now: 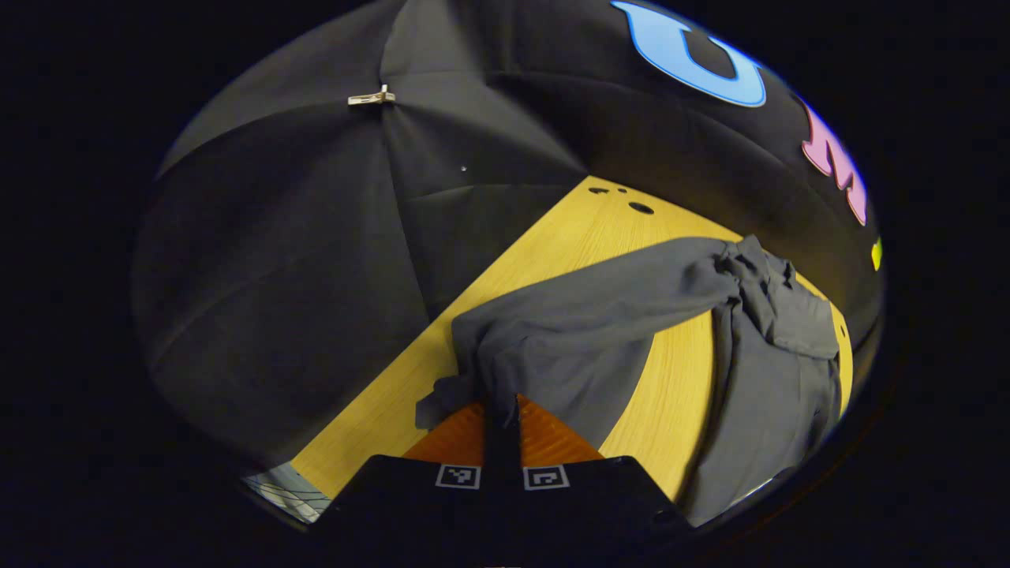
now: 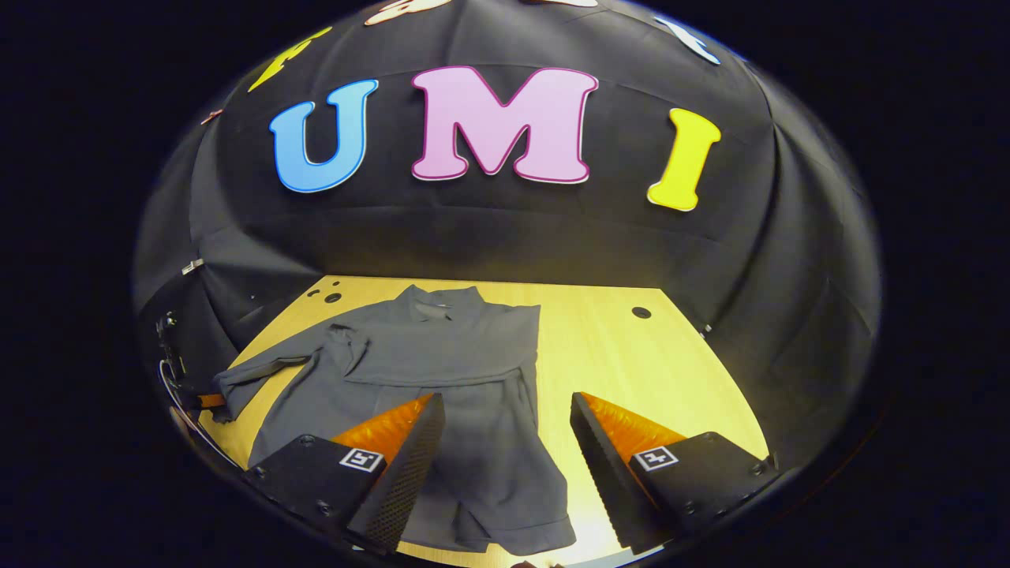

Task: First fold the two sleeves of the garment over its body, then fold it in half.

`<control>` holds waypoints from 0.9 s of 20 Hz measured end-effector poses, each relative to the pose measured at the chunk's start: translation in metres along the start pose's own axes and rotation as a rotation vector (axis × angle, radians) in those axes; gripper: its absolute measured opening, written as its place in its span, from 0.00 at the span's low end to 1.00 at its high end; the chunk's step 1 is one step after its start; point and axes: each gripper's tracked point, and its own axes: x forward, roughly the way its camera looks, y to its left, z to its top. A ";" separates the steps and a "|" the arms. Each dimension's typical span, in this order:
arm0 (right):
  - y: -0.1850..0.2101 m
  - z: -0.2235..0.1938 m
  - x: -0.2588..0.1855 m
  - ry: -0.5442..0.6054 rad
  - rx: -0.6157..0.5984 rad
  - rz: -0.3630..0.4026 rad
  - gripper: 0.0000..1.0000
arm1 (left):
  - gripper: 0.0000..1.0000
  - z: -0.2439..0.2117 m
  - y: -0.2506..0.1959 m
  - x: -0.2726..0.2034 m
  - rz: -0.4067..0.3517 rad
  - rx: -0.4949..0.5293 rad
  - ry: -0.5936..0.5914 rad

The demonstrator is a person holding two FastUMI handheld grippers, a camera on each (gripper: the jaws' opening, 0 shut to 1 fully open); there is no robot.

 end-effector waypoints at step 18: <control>-0.088 -0.016 -0.018 -0.015 0.100 -0.056 0.99 | 0.05 0.180 -0.237 -0.070 -0.288 0.108 -0.247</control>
